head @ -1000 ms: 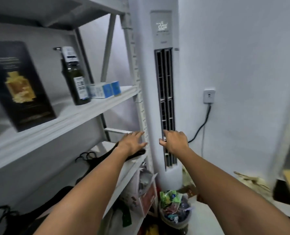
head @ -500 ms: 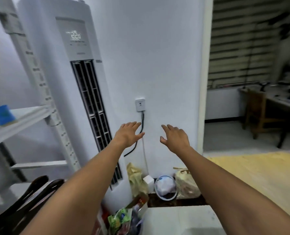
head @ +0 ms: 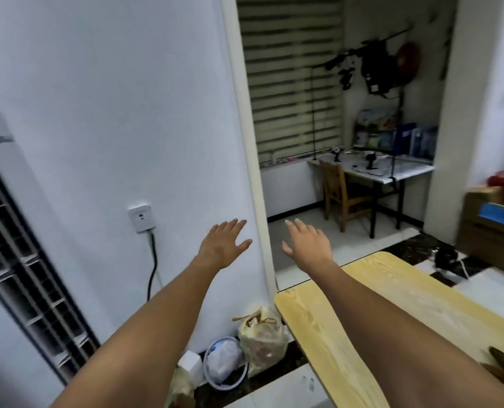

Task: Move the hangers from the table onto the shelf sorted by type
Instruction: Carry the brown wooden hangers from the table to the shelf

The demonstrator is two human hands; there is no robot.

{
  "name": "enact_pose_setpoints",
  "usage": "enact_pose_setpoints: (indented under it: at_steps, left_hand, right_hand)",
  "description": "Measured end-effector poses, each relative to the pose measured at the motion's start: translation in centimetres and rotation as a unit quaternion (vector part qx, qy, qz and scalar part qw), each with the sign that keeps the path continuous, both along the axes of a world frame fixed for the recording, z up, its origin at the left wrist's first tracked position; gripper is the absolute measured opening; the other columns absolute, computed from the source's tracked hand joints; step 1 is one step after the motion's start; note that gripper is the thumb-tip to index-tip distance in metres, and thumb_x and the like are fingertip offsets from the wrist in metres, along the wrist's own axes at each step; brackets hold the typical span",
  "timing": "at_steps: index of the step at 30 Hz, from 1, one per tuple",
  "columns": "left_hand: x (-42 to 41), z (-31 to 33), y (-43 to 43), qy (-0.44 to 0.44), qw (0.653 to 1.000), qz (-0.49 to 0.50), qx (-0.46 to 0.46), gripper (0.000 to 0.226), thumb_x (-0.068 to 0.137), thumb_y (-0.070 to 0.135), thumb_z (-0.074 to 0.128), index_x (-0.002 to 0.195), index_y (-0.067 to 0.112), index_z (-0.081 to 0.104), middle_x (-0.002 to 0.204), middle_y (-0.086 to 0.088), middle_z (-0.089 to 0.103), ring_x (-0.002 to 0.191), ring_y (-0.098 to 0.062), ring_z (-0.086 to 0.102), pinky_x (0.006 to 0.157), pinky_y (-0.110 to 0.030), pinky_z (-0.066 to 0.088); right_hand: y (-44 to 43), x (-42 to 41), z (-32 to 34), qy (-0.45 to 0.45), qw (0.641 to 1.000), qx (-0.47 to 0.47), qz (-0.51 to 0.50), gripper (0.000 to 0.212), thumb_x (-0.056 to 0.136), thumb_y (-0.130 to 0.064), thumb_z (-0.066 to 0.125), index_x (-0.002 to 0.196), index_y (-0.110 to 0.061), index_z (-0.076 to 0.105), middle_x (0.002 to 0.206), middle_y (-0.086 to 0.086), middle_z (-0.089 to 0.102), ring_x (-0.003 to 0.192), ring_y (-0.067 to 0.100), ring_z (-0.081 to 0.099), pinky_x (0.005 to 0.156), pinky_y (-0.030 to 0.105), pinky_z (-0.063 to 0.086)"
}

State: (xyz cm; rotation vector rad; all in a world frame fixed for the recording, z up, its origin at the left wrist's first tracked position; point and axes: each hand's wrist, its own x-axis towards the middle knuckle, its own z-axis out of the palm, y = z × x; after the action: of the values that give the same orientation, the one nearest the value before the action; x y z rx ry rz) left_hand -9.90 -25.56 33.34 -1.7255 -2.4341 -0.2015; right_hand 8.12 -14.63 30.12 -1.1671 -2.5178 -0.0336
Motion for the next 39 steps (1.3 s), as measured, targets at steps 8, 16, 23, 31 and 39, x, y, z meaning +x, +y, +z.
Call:
enact_pose_setpoints:
  at_steps: [8,16,23,31,39]
  left_hand:
    - [6.0,-1.8,10.5,-0.003,0.995,-0.098,-0.008,0.061,0.097,0.051,0.033,0.150,0.025,0.018,0.159,0.001,0.017,0.146,-0.018,0.014,0.121,-0.035,0.005]
    - [13.8,-3.6,18.1,-0.002,0.979,-0.200,-0.031,0.063,0.097,0.052,0.034,0.151,0.023,0.018,0.159,0.000,0.017,0.147,-0.017,0.014,0.120,-0.035,0.003]
    - [22.2,-5.1,22.3,-0.009,0.953,-0.300,-0.043,0.062,0.098,0.051,0.033,0.151,0.023,0.018,0.159,0.000,0.016,0.147,-0.017,0.013,0.121,-0.036,0.005]
    - [30.8,-7.5,24.2,-0.002,0.909,-0.413,-0.055,0.063,0.097,0.051,0.035,0.150,0.021,0.021,0.157,-0.001,0.021,0.146,-0.018,0.017,0.120,-0.038,0.010]
    - [35.3,-11.8,22.8,0.000,0.869,-0.485,-0.093,0.064,0.096,0.053,0.036,0.150,0.022,0.020,0.157,-0.002,0.021,0.145,-0.020,0.017,0.120,-0.038,0.011]
  right_hand:
    - [6.5,8.0,-1.2,-0.010,0.995,-0.006,-0.095,0.057,0.099,-0.043,0.034,0.150,-0.018,0.024,0.155,0.007,0.028,0.135,0.027,0.037,0.111,0.039,0.027]
    - [9.5,16.8,-2.7,-0.021,0.980,-0.023,-0.198,0.056,0.098,-0.043,0.035,0.148,-0.018,0.027,0.148,0.008,0.037,0.129,0.029,0.042,0.109,0.040,0.028]
    - [8.9,25.3,-4.3,-0.029,0.952,-0.034,-0.303,0.054,0.096,-0.042,0.038,0.145,-0.019,0.033,0.144,0.007,0.043,0.126,0.030,0.045,0.108,0.040,0.029]
    - [5.4,33.1,-6.5,-0.039,0.911,-0.058,-0.406,0.054,0.097,-0.043,0.040,0.145,-0.021,0.032,0.145,0.005,0.042,0.129,0.029,0.043,0.112,0.041,0.023]
    - [0.5,37.0,-10.3,-0.063,0.870,-0.105,-0.479,0.055,0.096,-0.043,0.039,0.145,-0.020,0.030,0.143,0.004,0.043,0.128,0.027,0.044,0.113,0.041,0.022]
